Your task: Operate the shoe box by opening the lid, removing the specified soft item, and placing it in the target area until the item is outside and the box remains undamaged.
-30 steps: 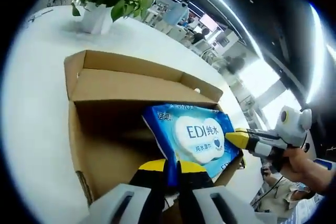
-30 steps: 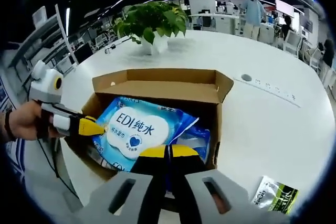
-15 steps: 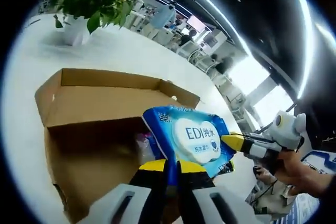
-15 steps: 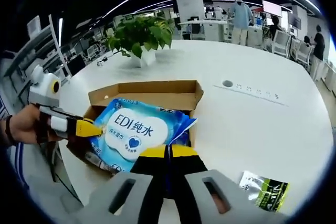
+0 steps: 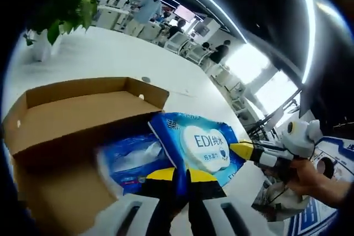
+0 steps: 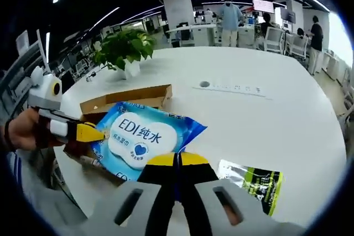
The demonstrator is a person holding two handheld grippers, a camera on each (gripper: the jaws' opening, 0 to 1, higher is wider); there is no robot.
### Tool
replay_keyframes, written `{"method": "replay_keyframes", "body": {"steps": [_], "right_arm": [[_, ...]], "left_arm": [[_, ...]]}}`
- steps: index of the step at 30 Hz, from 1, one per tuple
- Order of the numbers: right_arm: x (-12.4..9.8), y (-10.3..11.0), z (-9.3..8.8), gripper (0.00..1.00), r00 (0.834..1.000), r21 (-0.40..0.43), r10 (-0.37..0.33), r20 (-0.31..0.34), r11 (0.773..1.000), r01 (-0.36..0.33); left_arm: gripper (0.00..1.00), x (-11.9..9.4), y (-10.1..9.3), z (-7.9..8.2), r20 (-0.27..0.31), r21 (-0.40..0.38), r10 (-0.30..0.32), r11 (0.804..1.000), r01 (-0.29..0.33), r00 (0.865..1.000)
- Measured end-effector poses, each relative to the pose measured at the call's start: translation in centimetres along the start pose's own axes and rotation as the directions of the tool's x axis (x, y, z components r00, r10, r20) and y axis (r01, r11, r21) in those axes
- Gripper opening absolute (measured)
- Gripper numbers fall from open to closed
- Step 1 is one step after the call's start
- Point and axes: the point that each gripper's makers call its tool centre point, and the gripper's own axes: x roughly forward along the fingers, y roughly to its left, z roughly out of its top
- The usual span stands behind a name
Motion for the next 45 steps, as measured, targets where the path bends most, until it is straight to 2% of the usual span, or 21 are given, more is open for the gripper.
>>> {"method": "replay_keyframes", "body": {"steps": [9, 19, 32, 45], "right_arm": [[-3.3, -4.3, -2.5, 0.00, 0.998, 0.086, -0.062, 0.006, 0.994, 0.061], [-6.0, -8.5, -4.3, 0.00, 0.994, 0.122, -0.110, 0.000, 0.986, 0.109], [-6.5, -11.6, -6.4, 0.00, 0.992, 0.157, -0.129, -0.016, 0.979, 0.130], [-5.7, -14.5, -6.6, 0.00, 0.991, 0.141, -0.128, -0.048, 0.981, 0.134]], "left_arm": [[0.06, 3.6, -3.9, -1.2, -0.075, 0.055, -0.052, 0.997, 0.056, 0.996], [0.06, 6.4, -7.7, -3.1, -0.134, 0.088, -0.088, 0.991, 0.100, 0.987], [0.06, 8.7, -9.4, -4.6, -0.182, 0.107, -0.096, 0.987, 0.116, 0.979], [0.06, 11.4, -9.8, -5.5, -0.198, 0.092, -0.086, 0.990, 0.106, 0.976]]}}
